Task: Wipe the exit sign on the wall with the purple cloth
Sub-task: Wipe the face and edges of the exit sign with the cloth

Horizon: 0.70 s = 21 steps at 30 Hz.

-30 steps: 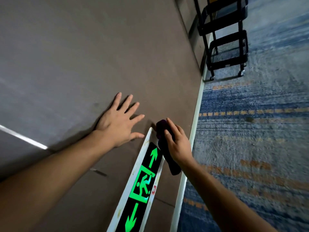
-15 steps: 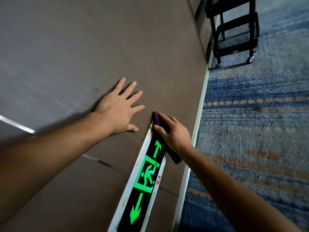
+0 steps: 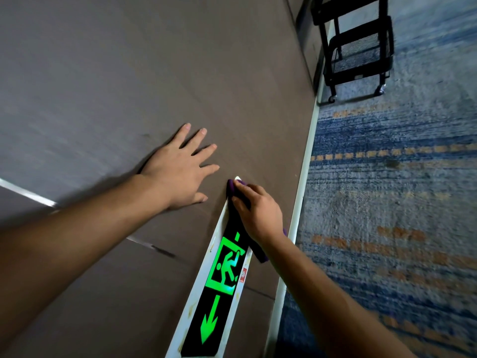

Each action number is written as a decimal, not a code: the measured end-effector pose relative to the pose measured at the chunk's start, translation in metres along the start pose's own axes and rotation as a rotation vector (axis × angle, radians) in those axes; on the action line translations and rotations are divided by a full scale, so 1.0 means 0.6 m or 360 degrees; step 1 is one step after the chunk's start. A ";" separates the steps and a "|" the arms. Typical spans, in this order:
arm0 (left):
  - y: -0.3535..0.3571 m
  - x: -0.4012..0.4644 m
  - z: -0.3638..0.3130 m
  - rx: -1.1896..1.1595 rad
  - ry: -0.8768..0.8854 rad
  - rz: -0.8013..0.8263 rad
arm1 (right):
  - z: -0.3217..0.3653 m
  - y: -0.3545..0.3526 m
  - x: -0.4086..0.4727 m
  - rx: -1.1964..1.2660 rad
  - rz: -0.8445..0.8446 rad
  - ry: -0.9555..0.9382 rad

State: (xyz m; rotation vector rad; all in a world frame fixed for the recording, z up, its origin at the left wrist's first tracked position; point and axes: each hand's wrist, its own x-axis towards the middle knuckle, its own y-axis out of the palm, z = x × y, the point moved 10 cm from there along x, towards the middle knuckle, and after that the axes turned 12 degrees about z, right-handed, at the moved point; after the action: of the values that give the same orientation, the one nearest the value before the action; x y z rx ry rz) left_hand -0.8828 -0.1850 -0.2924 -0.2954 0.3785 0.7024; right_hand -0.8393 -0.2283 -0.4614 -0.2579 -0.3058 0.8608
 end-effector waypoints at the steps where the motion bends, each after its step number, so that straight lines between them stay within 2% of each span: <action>1: 0.000 -0.002 -0.001 0.0006 0.0003 0.0005 | 0.002 0.006 -0.012 0.0008 0.0001 -0.0002; 9: 0.001 -0.007 -0.004 0.0005 0.0048 0.0090 | 0.020 0.027 -0.073 0.0018 -0.0117 0.0021; 21: 0.006 -0.006 -0.004 0.0001 0.0079 0.0173 | -0.015 -0.024 0.039 0.0005 -0.0078 0.0149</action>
State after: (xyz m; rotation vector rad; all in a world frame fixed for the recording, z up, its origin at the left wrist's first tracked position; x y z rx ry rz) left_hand -0.8882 -0.1854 -0.2933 -0.2939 0.4444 0.8029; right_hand -0.8116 -0.2201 -0.4611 -0.2855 -0.2228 0.7984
